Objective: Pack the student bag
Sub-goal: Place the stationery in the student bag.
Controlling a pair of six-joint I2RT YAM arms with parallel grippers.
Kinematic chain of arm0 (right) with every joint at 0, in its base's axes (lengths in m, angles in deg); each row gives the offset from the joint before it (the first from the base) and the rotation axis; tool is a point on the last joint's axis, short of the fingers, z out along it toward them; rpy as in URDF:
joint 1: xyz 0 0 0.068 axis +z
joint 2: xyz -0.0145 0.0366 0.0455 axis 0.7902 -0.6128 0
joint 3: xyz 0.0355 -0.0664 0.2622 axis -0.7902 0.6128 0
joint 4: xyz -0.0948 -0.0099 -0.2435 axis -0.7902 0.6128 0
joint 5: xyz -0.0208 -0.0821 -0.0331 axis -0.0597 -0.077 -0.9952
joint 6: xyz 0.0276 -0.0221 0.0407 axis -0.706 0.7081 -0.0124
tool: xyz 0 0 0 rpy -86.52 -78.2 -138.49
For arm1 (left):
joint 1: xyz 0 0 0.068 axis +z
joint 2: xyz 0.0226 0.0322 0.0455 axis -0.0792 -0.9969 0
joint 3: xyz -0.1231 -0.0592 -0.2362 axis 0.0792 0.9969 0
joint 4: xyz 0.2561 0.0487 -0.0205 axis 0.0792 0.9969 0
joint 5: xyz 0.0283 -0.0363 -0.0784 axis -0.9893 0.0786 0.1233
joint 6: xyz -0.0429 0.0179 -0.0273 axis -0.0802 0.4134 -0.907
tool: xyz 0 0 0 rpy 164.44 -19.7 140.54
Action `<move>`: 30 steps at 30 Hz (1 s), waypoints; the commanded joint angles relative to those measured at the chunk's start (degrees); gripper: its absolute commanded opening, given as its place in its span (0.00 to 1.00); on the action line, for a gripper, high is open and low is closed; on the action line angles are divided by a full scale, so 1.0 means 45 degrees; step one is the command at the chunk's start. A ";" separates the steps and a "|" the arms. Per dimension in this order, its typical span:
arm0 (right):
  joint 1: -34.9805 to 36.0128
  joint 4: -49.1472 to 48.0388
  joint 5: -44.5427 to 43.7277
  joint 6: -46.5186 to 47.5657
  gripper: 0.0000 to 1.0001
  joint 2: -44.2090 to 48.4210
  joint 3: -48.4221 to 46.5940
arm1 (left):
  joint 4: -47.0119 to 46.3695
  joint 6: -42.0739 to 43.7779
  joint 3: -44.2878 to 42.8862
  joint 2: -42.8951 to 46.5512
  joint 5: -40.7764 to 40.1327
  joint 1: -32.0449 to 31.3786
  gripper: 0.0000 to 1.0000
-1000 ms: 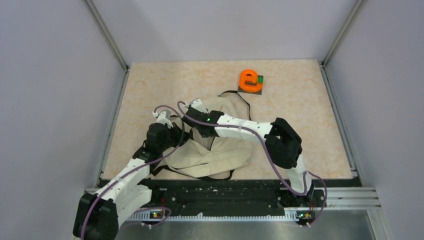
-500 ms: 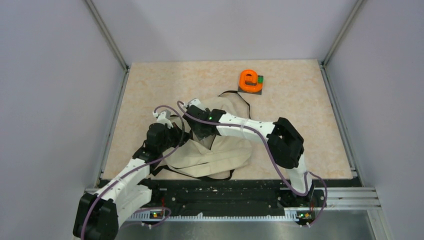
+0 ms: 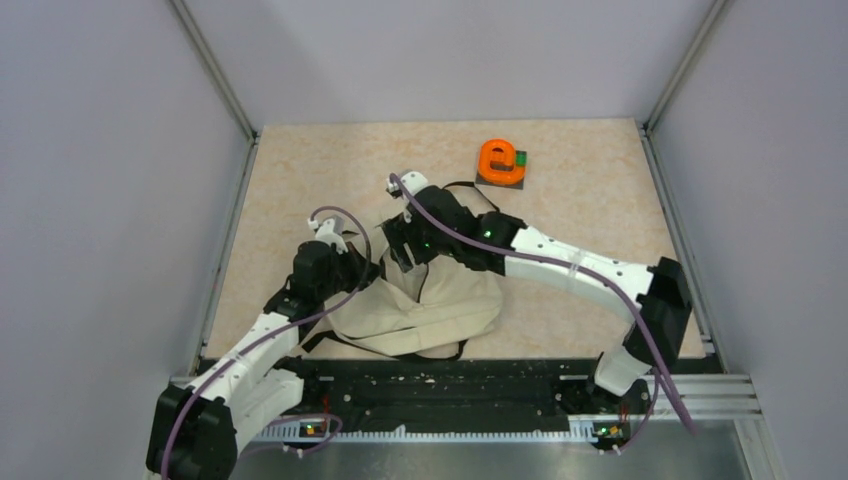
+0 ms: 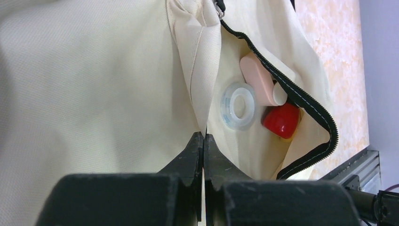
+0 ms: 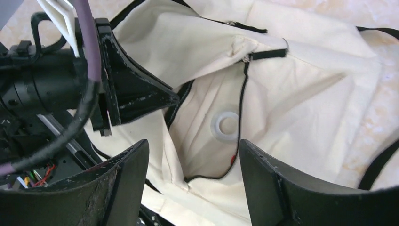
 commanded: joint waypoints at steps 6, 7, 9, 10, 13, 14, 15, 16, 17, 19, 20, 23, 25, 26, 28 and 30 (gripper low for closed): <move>-0.0132 -0.0407 -0.2080 -0.0057 0.63 0.1692 0.2429 | -0.0310 0.0148 -0.0615 -0.0171 0.0413 0.0095 0.00; -0.0136 -0.0506 -0.2257 -0.0047 0.62 0.1661 0.2641 | -0.0318 0.0204 -0.0660 -0.0229 0.0435 0.0094 0.00; -0.0134 -0.0794 -0.2398 -0.0015 0.59 0.1572 0.2850 | -0.0140 0.0288 -0.0854 -0.0319 0.0445 0.0093 0.00; -0.0126 -0.0908 -0.2415 -0.0022 0.56 0.1487 0.2883 | -0.0056 0.0300 -0.0929 -0.0323 0.0488 0.0093 0.00; -0.0112 -0.1324 -0.2291 0.0060 0.49 0.1201 0.2913 | -0.0001 0.0345 -0.1024 -0.0224 0.0587 0.0093 0.00; -0.0116 -0.1472 -0.2254 0.0114 0.46 0.1114 0.2925 | 0.0028 0.0383 -0.1046 -0.0187 0.0612 0.0093 0.00; -0.0117 -0.1628 -0.2225 0.0196 0.44 0.1003 0.2927 | 0.0080 0.0422 -0.1066 -0.0143 0.0608 0.0093 0.00; -0.0117 -0.1735 -0.2187 0.0275 0.42 0.0850 0.2866 | 0.0136 0.0451 -0.1078 -0.0101 0.0564 0.0093 0.00; -0.0117 -0.1760 -0.2202 0.0334 0.38 0.0687 0.2763 | 0.0186 0.0476 -0.1077 -0.0066 0.0529 0.0098 0.00; -0.0046 -0.1730 -0.2231 0.0458 0.33 0.0336 0.2554 | 0.0196 0.0477 -0.1054 0.0025 0.0526 0.0094 0.00; 0.0021 -0.1677 -0.2278 0.0527 0.33 0.0154 0.2424 | 0.0196 0.0477 -0.1049 0.0057 0.0532 0.0093 0.00; 0.0204 -0.1479 -0.2387 0.0608 0.32 -0.0310 0.2106 | 0.0529 0.0603 -0.1104 0.0103 0.0502 0.0093 0.00; 0.0319 -0.1562 -0.2389 0.0635 0.32 -0.0453 0.2142 | 0.0656 0.0648 -0.1127 0.0087 0.0478 0.0093 0.00; 0.0345 -0.1600 -0.2381 0.0642 0.31 -0.0534 0.2160 | 0.0664 0.0652 -0.1112 0.0084 0.0496 0.0093 0.00; 0.0460 -0.1643 -0.2436 0.0660 0.12 -0.0641 0.2136 | 0.0649 0.0635 -0.1062 0.0065 0.0513 0.0093 0.00; 0.0559 -0.1880 -0.2403 0.0655 0.00 -0.0664 0.2169 | 0.0515 0.0651 -0.0964 0.0033 0.0586 0.0093 0.00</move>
